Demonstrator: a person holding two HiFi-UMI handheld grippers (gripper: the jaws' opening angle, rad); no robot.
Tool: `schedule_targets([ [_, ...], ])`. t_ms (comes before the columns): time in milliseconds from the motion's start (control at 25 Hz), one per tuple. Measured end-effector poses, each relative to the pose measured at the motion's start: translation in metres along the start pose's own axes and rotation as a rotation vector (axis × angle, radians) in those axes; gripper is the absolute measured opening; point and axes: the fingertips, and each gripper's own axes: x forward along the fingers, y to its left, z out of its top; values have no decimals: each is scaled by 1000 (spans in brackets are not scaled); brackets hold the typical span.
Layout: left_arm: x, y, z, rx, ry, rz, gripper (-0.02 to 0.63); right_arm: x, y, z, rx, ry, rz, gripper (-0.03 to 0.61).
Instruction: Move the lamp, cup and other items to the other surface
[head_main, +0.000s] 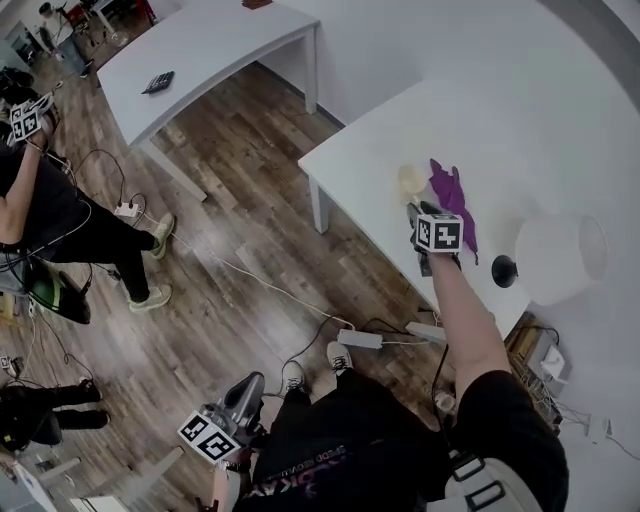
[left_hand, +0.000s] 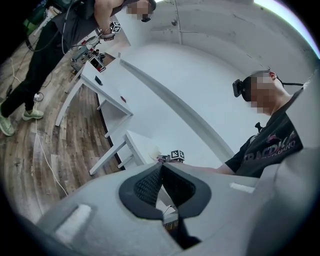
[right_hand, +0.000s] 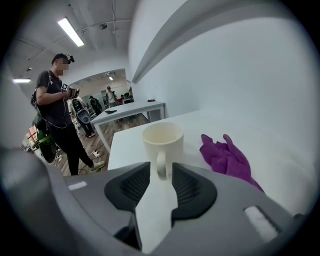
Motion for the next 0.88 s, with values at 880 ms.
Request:
schedule_targets([
  [880, 5, -10, -13, -12, 13, -1, -5, -7, 18, 0, -40, -62, 30, 48],
])
